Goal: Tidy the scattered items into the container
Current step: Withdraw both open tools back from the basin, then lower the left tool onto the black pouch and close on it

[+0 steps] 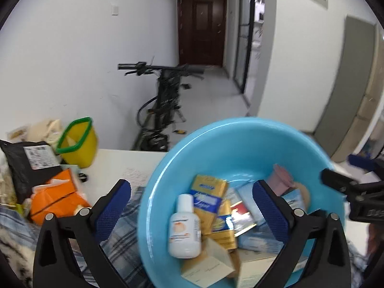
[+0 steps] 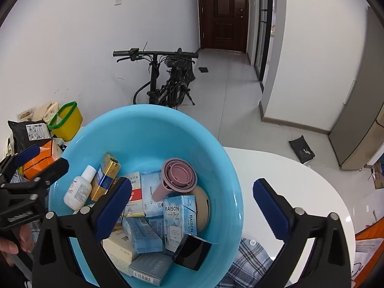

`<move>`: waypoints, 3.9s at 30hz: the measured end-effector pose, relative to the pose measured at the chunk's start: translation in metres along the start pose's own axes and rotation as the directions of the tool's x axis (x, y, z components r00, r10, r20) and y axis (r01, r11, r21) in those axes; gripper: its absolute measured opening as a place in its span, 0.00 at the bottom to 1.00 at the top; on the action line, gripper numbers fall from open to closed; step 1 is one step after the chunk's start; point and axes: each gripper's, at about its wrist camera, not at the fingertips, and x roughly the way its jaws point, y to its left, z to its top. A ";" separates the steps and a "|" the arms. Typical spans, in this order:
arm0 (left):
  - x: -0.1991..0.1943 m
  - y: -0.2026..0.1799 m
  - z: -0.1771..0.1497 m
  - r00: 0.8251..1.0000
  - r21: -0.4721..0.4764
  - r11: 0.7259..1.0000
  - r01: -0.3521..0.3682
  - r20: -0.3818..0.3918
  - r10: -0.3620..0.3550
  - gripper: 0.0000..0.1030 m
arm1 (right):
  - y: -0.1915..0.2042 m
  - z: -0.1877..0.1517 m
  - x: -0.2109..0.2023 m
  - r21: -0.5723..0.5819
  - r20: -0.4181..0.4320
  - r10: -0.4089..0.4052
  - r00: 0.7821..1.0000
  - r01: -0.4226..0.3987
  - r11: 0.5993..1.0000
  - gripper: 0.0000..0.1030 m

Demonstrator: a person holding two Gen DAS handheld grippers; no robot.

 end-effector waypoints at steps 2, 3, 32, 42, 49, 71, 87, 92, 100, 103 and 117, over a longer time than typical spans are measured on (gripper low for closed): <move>-0.001 0.001 0.000 1.000 -0.010 1.000 0.007 -0.011 -0.007 1.00 | 0.001 -0.001 -0.002 -0.004 0.022 0.003 1.000 -0.003 1.000 0.98; -0.001 0.001 -0.001 1.000 -0.009 1.000 0.004 -0.013 -0.005 1.00 | 0.001 -0.001 -0.003 -0.004 0.033 0.002 0.999 -0.002 1.000 0.98; -0.126 0.003 -0.066 0.977 0.035 0.999 0.004 0.211 -0.012 1.00 | 0.031 -0.064 -0.112 -0.021 0.249 0.116 0.961 -0.115 0.993 0.98; -0.158 0.007 -0.123 0.980 0.039 0.995 0.095 0.172 -0.100 1.00 | 0.045 -0.133 -0.152 -0.111 0.250 0.182 0.951 -0.159 0.981 0.98; -0.197 -0.005 -0.136 0.963 0.119 0.985 0.128 0.221 -0.152 1.00 | 0.045 -0.150 -0.159 -0.141 0.211 0.211 0.954 -0.184 0.973 0.98; -0.167 -0.038 -0.193 0.955 0.387 0.873 0.296 -0.131 -0.266 1.00 | 0.037 -0.192 -0.137 -0.304 -0.074 0.338 0.938 -0.344 0.888 0.98; -0.165 -0.038 -0.209 0.938 0.354 0.871 0.340 -0.193 -0.288 1.00 | 0.045 -0.225 -0.142 -0.311 -0.128 0.349 0.928 -0.372 0.875 0.98; -0.158 -0.036 -0.209 0.936 0.340 0.876 0.343 -0.205 -0.286 1.00 | 0.044 -0.225 -0.136 -0.301 -0.139 0.352 0.926 -0.378 0.875 0.98; -0.147 -0.036 -0.210 0.936 0.339 0.878 0.338 -0.220 -0.275 1.00 | 0.040 -0.226 -0.127 -0.306 -0.142 0.349 0.926 -0.377 0.875 0.98; -0.139 -0.035 -0.211 0.933 0.323 0.882 0.342 -0.227 -0.279 1.00 | 0.040 -0.229 -0.123 -0.327 -0.142 0.342 0.929 -0.370 0.869 0.98; -0.045 -0.060 -0.199 0.927 0.278 0.908 0.315 -0.297 -0.230 1.00 | 0.031 -0.240 -0.095 -0.258 -0.201 0.348 0.916 -0.392 0.883 0.98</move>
